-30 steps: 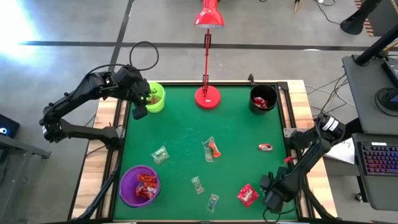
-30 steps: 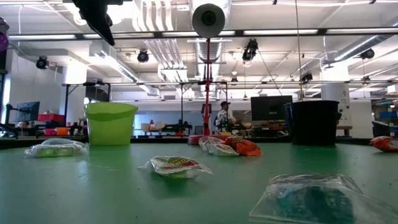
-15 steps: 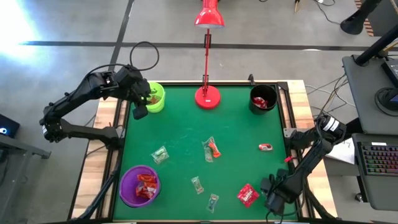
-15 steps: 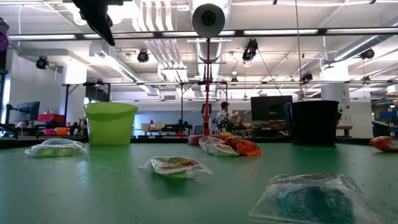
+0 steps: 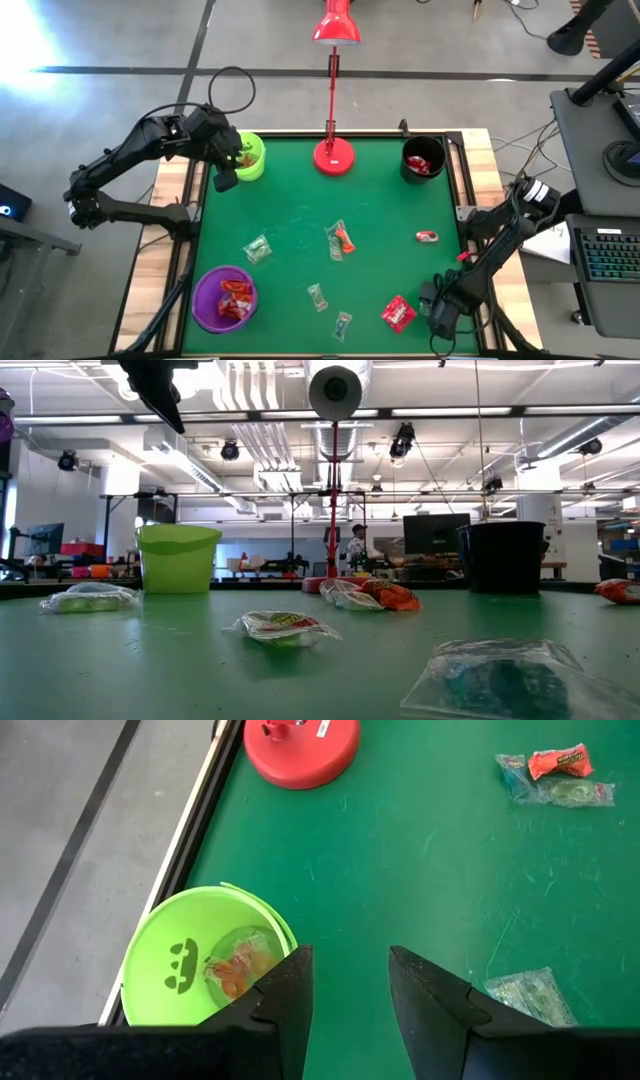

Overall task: Sort candy
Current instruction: Put the red candy into the black bucket

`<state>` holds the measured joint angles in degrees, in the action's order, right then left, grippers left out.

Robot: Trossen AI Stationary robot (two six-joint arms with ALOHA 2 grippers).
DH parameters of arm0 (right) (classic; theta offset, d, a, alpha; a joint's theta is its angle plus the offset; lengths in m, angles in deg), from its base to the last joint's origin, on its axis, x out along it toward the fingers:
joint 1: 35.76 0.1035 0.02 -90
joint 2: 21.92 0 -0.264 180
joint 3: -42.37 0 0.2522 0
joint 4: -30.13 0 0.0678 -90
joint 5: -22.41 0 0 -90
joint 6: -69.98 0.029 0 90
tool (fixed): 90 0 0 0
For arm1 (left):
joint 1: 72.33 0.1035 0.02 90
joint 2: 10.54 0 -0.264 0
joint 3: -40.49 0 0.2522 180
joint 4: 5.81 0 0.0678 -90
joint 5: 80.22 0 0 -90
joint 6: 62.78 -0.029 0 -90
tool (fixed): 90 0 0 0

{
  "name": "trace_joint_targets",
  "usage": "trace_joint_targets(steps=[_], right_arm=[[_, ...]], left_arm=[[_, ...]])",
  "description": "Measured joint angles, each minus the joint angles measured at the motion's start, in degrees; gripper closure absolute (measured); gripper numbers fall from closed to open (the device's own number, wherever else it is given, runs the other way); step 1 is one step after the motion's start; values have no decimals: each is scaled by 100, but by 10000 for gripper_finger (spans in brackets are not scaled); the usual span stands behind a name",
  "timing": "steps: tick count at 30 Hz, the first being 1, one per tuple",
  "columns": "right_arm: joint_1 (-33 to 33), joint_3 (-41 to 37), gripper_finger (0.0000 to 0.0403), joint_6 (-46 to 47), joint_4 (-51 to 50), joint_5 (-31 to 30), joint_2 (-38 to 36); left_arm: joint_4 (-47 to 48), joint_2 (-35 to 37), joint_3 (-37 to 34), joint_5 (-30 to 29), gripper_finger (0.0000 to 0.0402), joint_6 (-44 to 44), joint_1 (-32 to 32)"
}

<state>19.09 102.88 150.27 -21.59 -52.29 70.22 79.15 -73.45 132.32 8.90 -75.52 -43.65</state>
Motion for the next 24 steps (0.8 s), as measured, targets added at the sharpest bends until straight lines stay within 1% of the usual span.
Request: trace_joint_targets(steps=[3, 7, 14, 20, 24], right_arm=[[2, -318, 212, 153, 418, -35, -1], [0, -574, 247, 289, 765, -11, -15], [0, -600, 297, 282, 853, -11, -13], [1, -603, 320, 558, 864, -37, -26], [4, -618, 350, 806, 892, -83, -104]], left_arm=[[2, 0, 0, 0, 286, 22, 0], [2, 0, 0, 2, 286, 72, 0], [2, 0, 0, 2, 286, 86, 0], [2, 0, 0, 2, 286, 86, 0], [2, 0, 0, 2, 286, 86, 0]])
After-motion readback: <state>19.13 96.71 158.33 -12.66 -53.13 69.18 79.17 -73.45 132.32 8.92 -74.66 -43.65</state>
